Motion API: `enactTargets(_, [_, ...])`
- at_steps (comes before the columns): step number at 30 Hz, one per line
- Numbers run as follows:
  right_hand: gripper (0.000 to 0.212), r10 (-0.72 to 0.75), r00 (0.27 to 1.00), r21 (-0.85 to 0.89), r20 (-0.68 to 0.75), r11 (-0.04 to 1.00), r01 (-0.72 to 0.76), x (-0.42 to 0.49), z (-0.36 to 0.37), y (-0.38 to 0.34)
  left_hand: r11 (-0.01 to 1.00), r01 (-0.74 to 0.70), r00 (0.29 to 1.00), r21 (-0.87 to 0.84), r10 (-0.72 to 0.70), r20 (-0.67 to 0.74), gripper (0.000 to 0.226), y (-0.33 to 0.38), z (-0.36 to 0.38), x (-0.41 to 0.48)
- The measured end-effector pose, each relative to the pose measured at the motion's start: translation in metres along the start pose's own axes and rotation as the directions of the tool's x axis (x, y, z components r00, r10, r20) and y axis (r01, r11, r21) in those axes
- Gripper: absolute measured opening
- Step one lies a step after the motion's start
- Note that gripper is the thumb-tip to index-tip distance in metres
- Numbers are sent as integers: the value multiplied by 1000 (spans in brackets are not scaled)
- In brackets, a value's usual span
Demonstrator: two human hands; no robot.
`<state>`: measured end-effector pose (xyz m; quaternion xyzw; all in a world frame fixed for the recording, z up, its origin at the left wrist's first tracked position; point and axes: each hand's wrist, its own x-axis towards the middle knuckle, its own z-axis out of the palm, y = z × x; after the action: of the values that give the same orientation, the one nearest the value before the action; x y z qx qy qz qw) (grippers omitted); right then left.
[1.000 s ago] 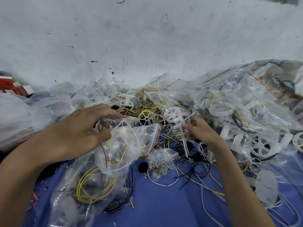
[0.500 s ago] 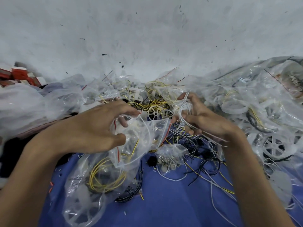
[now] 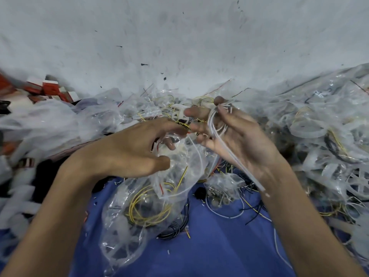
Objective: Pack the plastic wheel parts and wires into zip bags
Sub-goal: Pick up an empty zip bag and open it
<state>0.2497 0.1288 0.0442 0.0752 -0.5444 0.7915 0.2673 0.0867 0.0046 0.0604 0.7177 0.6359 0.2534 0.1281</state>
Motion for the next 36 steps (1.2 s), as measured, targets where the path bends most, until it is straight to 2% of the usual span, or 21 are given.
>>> enactTargets(2, [20, 69, 997, -192, -38, 978, -75, -2, -1, 0, 1000, -13, 1000, -2, 13, 5, 61, 4, 0, -1])
enactTargets(4, [22, 115, 988, -315, -105, 938, -143, -4, -1, 3, 1000, -6, 1000, 12, 6, 5, 58, 5, 0, -1])
enactTargets(8, [18, 108, 978, -423, -179, 889, -175, 0, 6, 7, 999, 23, 1000, 27, -23, 2, 56, 3, -1, 0])
enactTargets(12, [9, 167, 940, -561, -296, 767, -312, 4, 17, 10, 999, 40, 999, 28, -40, -2, 52, 4, -2, -1])
enactTargets(14, [11, 199, 939, -565, -279, 757, -328, 5, 24, 14, 997, 56, 998, 51, -55, -12, 59, 5, -3, -2])
enactTargets(15, [17, 201, 944, -623, -261, 713, -324, 5, 28, 17, 997, 55, 998, 60, -54, -20, 61, 6, -3, -2])
enactTargets(17, [30, 207, 955, -803, -212, 519, -291, 3, 34, 25, 997, 56, 997, 50, -54, -47, 61, 7, -3, -3])
enactTargets(19, [31, 314, 931, -919, -187, 278, -279, 2, 38, 34, 997, 70, 996, 11, -70, -48, 61, 9, -4, -3])
enactTargets(21, [28, 483, 846, -971, -228, -48, -234, 2, 41, 43, 998, 68, 998, 6, -67, -14, 60, 12, -4, -3])
enactTargets(22, [28, 540, 801, -965, -258, -179, -190, 4, 44, 45, 998, 58, 998, 14, -58, 7, 63, 15, -4, -3])
enactTargets(23, [24, 587, 756, -952, -290, -255, -168, 6, 48, 44, 999, 47, 999, 21, -48, 27, 66, 18, -2, -3])
enactTargets(24, [17, 625, 717, -945, -307, -288, -154, 11, 53, 41, 999, 43, 998, 23, -44, 43, 69, 20, 0, -3])
enactTargets(26, [22, 661, 677, -945, -324, -259, -199, 21, 60, 37, 999, 33, 997, 12, -34, 71, 69, 23, 3, -2])
enactTargets(28, [16, 669, 689, -960, -279, -208, -187, 28, 62, 38, 1000, 24, 997, 21, -25, 66, 68, 22, 2, -2])
enactTargets(30, [29, 656, 708, -965, -260, -202, -168, 32, 61, 48, 999, 28, 999, 34, -29, 29, 66, 19, -1, -2])
enactTargets(31, [31, 674, 688, -962, -269, -218, -163, 33, 60, 51, 999, 34, 999, 37, -34, 15, 66, 18, -2, -3])
enactTargets(34, [12, 766, 585, -962, -267, -246, -118, 33, 57, 50, 998, 61, 998, 10, -61, -11, 64, 13, -6, -5])
enactTargets(36, [18, 777, 581, -970, -241, -219, -110, 37, 57, 37, 996, 81, 995, -23, -82, -55, 61, 9, -10, -6])
